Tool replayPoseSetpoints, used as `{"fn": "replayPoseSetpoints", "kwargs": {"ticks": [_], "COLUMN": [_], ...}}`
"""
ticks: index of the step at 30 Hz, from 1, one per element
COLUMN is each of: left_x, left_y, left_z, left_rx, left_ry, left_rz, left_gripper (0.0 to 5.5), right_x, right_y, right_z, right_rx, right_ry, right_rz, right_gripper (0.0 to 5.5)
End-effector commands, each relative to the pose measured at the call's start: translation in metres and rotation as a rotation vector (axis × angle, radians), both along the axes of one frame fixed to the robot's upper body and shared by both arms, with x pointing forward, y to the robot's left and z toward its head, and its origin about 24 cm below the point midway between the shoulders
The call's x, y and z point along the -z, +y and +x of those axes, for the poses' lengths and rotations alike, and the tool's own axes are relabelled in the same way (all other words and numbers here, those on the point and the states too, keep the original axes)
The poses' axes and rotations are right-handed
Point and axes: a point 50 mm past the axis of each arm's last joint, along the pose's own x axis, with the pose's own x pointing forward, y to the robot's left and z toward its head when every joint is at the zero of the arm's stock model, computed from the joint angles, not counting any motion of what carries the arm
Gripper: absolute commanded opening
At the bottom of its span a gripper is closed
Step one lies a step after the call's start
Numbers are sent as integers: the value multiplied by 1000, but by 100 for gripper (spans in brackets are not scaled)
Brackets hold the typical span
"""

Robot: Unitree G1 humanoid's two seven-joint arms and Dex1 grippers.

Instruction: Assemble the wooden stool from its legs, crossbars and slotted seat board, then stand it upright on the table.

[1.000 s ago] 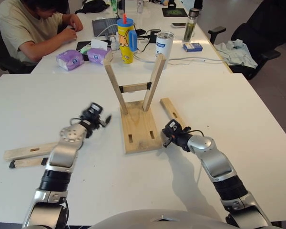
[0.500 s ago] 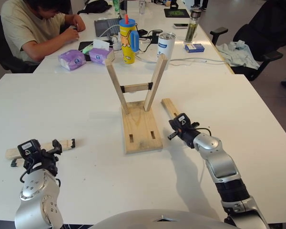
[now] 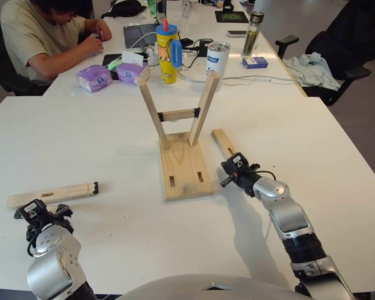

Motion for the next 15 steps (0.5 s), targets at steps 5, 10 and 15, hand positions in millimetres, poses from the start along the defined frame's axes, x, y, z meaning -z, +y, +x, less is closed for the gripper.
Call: {"fn": "replayPoseSetpoints", "kwargs": {"ticks": [5, 10, 15], "left_x": [20, 30, 34], "left_y": [2, 7, 11], "left_z": [7, 1, -2], "left_rx": [-62, -160, -205], "left_ry": [42, 118, 200], "left_rz": [-83, -192, -283], "left_gripper": [386, 386, 386], "right_x": [-3, -4, -5], "right_y": [9, 10, 9], "right_z": [4, 4, 3], "right_rx": [-59, -61, -43], "right_ry": [-1, -4, -10], "right_rz": [-4, -5, 1], "right_gripper": [0, 0, 0]}}
